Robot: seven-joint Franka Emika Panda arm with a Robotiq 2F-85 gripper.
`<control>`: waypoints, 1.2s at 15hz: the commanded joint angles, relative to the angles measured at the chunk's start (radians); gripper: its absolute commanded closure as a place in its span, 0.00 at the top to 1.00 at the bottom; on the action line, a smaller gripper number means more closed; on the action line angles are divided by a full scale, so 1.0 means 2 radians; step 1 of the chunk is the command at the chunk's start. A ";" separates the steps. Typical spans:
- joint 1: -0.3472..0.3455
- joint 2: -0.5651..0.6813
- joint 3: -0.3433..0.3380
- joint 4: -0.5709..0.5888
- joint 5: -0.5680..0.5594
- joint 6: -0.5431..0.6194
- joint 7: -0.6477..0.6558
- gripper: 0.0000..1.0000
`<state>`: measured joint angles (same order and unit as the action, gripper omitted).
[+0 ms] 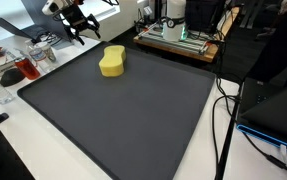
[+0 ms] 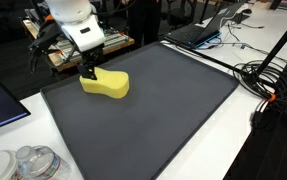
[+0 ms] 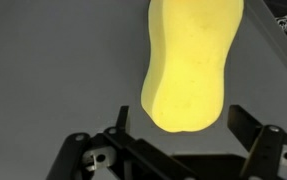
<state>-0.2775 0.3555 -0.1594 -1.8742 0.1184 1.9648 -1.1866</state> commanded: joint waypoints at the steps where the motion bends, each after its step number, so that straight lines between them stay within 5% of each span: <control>1: 0.014 0.026 0.014 0.049 -0.037 -0.036 0.023 1.00; 8: 0.065 0.030 0.036 0.051 -0.090 -0.019 0.136 1.00; 18: 0.109 -0.009 0.054 -0.040 -0.126 0.076 0.363 1.00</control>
<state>-0.0740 0.3979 -0.0547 -1.8497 -0.0762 2.0472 -0.5846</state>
